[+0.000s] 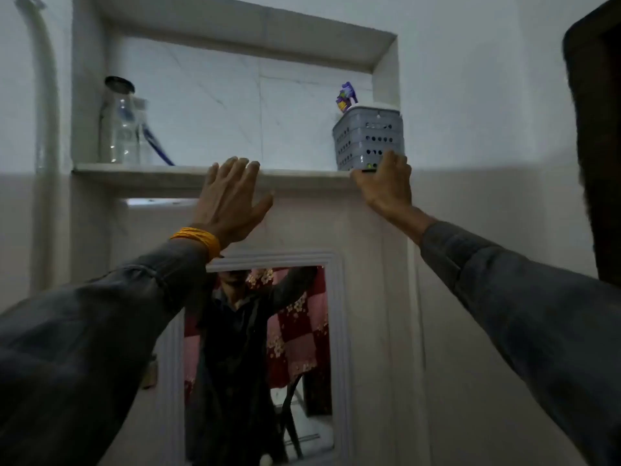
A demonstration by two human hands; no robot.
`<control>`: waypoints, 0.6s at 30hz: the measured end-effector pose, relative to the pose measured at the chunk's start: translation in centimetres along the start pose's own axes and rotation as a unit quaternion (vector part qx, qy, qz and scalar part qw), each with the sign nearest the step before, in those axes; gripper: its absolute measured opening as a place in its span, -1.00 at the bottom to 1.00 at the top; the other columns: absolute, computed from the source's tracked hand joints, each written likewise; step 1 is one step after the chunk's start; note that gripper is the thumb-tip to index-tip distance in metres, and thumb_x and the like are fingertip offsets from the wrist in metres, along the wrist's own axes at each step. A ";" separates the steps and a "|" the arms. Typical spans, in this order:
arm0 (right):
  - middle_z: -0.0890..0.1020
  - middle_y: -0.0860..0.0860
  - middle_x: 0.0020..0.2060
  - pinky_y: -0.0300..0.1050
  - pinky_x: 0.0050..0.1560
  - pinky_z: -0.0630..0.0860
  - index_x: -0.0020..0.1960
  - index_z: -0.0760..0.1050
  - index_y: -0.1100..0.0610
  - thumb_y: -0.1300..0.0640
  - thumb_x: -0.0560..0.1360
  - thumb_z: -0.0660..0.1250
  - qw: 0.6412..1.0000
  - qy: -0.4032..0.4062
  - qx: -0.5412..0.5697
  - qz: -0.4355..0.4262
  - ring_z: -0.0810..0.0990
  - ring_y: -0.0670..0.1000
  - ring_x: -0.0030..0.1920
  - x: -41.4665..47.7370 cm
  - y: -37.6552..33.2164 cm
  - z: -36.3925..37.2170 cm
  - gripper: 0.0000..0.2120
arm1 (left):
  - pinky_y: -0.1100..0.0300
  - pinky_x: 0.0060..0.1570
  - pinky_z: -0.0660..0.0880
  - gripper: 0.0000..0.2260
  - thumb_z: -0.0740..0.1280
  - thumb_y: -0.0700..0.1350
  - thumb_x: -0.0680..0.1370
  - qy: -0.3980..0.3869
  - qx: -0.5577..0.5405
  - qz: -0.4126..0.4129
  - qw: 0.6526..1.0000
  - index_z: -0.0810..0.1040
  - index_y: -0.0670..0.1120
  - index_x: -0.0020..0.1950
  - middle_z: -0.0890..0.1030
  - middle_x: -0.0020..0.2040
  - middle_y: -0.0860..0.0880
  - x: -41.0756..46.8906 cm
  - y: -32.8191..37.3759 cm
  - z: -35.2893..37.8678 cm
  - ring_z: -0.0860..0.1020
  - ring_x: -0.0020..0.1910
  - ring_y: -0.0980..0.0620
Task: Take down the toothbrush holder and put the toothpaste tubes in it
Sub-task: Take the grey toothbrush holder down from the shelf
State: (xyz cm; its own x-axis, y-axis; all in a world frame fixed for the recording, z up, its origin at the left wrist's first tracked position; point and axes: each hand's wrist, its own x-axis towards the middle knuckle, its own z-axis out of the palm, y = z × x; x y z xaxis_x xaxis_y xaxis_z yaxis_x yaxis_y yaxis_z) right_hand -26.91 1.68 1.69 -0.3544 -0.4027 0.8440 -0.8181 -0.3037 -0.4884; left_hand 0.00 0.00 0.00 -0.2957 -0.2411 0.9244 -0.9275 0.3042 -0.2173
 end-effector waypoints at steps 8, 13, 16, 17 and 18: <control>0.33 0.27 0.61 0.18 0.53 0.44 0.70 0.14 0.26 -0.20 0.56 0.56 0.997 0.047 0.026 0.053 0.34 0.31 0.61 5.9 0.0 2.5 -0.01 | -0.13 0.15 0.37 -0.46 -0.06 0.27 0.61 0.002 0.045 -0.033 0.998 0.49 -0.11 -0.11 0.65 -0.14 -0.19 6.6 3.1 3.8 0.51 -0.21 -0.15; 0.48 0.20 0.55 0.14 0.50 0.54 0.66 0.23 0.22 -0.25 0.43 0.66 0.995 0.038 0.056 0.075 0.50 0.28 0.54 7.3 0.3 2.6 0.05 | -0.10 0.08 0.37 -0.50 -0.08 0.29 0.61 0.006 0.063 -0.032 0.997 0.36 -0.06 -0.22 0.57 -0.25 -0.14 6.9 3.1 4.5 0.42 -0.30 -0.11; 0.50 0.19 0.53 0.12 0.49 0.56 0.65 0.28 0.21 -0.29 0.36 0.69 0.993 0.028 0.075 0.088 0.53 0.25 0.52 7.2 0.1 1.3 0.09 | -0.09 0.08 0.37 -0.48 -0.07 0.29 0.61 -0.004 0.060 -0.031 0.998 0.42 -0.08 -0.17 0.62 -0.19 -0.16 6.7 3.0 4.2 0.45 -0.26 -0.12; 0.49 0.20 0.54 0.11 0.51 0.53 0.66 0.26 0.21 -0.29 0.37 0.68 0.992 0.028 0.080 0.090 0.51 0.25 0.53 6.9 0.0 0.8 0.10 | -0.09 0.08 0.36 -0.46 -0.06 0.29 0.61 -0.008 0.058 -0.036 0.998 0.47 -0.10 -0.13 0.63 -0.15 -0.18 6.6 3.1 4.0 0.49 -0.22 -0.14; 0.47 0.21 0.55 0.11 0.53 0.50 0.67 0.24 0.21 -0.28 0.40 0.67 0.992 0.032 0.084 0.085 0.50 0.25 0.55 6.5 0.0 0.2 0.10 | -0.09 0.08 0.36 -0.45 -0.05 0.28 0.61 -0.014 0.055 -0.039 0.998 0.51 -0.12 -0.07 0.64 -0.11 -0.19 6.4 3.2 3.8 0.53 -0.16 -0.17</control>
State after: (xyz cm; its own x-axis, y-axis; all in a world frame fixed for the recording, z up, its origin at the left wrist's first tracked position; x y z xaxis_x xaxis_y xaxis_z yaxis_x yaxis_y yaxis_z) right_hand -29.09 -1.11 7.14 -0.5139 -0.4064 0.7555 -0.6587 -0.3773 -0.6510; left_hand -5.74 -4.03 4.00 -0.2263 -0.2866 0.9309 -0.9671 0.1804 -0.1795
